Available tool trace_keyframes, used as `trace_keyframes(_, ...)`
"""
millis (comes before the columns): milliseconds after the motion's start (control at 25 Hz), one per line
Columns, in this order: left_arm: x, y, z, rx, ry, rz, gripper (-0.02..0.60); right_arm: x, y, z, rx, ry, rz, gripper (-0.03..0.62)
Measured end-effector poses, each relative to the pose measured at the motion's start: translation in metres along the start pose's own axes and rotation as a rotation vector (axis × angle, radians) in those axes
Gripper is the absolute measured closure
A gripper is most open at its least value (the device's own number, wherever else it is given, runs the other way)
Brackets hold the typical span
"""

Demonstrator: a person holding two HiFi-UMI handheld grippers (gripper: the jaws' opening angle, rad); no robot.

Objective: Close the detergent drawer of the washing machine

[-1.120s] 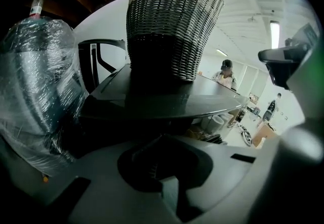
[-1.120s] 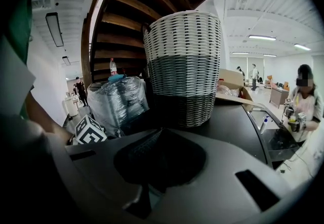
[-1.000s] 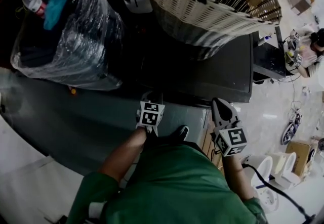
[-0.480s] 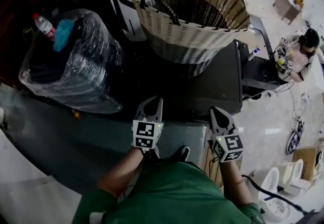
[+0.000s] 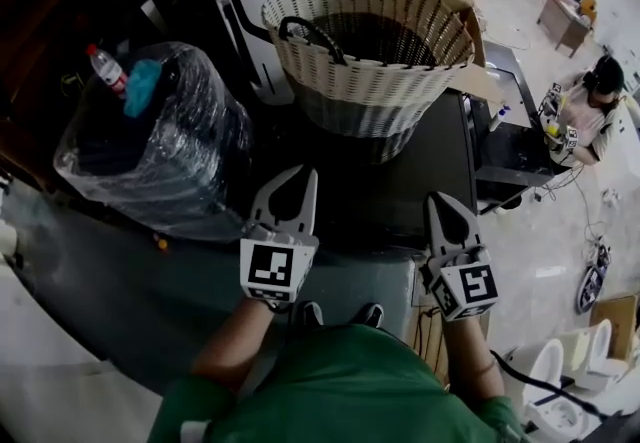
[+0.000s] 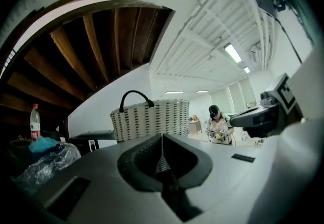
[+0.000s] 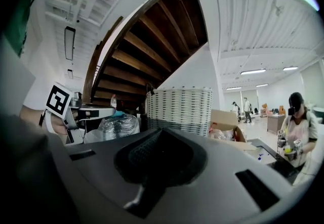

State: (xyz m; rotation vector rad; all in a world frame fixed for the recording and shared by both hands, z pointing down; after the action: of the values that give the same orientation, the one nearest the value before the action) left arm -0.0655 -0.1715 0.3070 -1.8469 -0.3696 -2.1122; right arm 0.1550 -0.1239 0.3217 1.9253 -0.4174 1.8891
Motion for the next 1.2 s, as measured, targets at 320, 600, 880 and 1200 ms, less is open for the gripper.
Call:
trace_keyframes(320, -0.043, -0.021, 0.009, 0.011, 0.096, 0.129, 0.558, -0.046, -0.009, -0.014, 0.004, -0.129, 0.109, 0.574)
trace_keyframes(600, -0.037, -0.019, 0.008, 0.011, 0.086, 0.102, 0.558, -0.042, -0.002, -0.013, -0.012, -0.114, 0.1, 0.574)
trace_keyframes(880, -0.036, -0.014, 0.018, 0.012, 0.081, 0.095, 0.558, -0.037, -0.003, -0.007, -0.039, -0.104, 0.095, 0.575)
trace_keyframes(1200, -0.036, -0.013, 0.03, -0.006, 0.088, 0.078, 0.558, -0.036, -0.007, 0.001, -0.079, -0.095, 0.112, 0.576)
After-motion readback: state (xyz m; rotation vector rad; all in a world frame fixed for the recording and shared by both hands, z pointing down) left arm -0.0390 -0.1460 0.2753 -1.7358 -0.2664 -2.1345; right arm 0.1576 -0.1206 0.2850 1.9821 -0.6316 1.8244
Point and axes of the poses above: the fingertips, and each gripper's own axes: y forward along the fingers, z to its right, x out of its underside, the point moved 4 cm from there along -y, backward along the fingers, and after that the axes turned 7 degrees about -x, right-handed, at the moved point
